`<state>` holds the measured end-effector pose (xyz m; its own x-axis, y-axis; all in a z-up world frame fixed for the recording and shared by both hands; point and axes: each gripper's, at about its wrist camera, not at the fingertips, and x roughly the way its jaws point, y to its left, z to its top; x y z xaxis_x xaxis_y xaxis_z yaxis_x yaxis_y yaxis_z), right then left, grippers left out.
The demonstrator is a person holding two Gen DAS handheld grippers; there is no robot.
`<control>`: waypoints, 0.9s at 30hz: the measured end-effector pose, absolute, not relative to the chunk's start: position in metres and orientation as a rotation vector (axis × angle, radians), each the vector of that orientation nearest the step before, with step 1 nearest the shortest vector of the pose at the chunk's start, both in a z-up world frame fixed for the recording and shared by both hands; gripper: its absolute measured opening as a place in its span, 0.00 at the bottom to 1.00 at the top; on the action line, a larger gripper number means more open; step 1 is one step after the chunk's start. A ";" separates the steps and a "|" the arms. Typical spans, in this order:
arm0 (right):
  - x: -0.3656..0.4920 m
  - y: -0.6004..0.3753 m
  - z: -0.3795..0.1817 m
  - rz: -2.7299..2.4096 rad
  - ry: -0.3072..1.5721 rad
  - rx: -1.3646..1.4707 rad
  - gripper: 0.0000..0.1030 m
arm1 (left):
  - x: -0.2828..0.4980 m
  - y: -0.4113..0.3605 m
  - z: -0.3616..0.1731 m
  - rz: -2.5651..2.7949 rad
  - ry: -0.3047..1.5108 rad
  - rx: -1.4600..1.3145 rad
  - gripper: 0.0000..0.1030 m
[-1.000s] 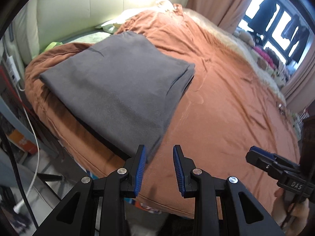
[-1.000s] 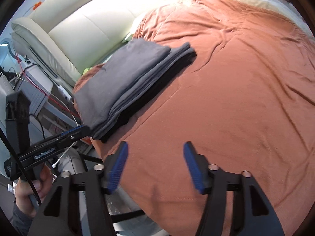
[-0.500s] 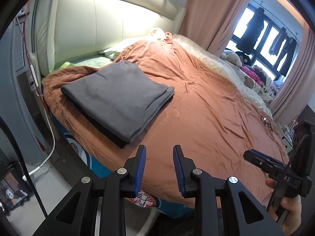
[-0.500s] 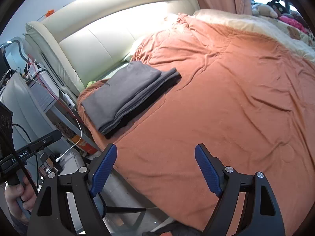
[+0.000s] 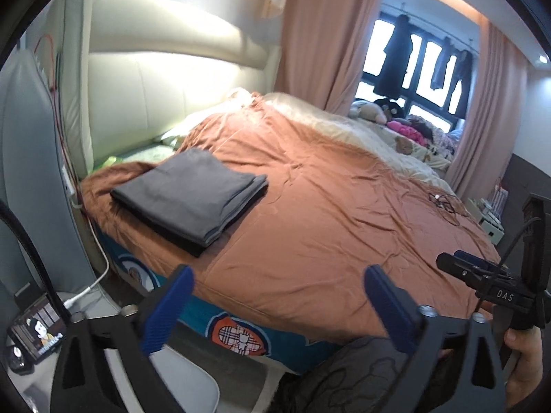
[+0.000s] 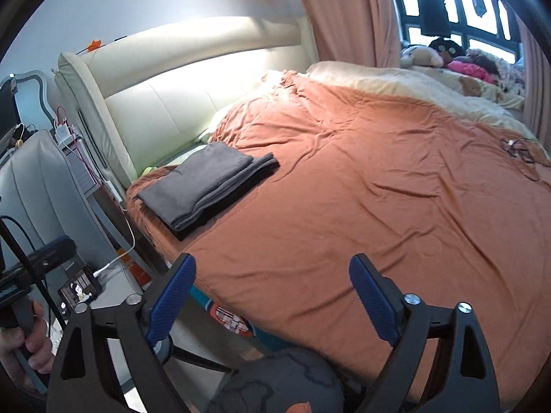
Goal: Fold small clothes
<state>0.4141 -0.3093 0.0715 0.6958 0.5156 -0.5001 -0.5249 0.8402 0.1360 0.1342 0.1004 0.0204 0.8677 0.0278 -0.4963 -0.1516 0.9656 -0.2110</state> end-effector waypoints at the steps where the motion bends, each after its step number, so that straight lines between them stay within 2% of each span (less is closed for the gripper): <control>1: 0.404 -0.316 0.071 0.565 0.540 -0.021 0.97 | 0.129 0.094 0.023 0.089 0.504 -0.235 1.00; 2: 0.396 -0.318 0.072 0.555 0.531 -0.022 1.00 | 0.124 0.088 0.025 0.084 0.500 -0.222 1.00; 14: 0.297 -0.370 0.063 0.479 0.452 0.002 1.00 | 0.068 0.038 0.029 0.017 0.466 -0.149 1.00; 27: 0.240 -0.397 0.050 0.439 0.413 -0.004 1.00 | 0.022 0.008 0.020 0.017 0.416 -0.078 1.00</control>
<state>0.2396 -0.3967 0.0496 0.8240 0.4119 -0.3890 -0.4135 0.9066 0.0840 0.0223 0.0077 0.0199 0.9146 0.0005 -0.4044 -0.0326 0.9968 -0.0725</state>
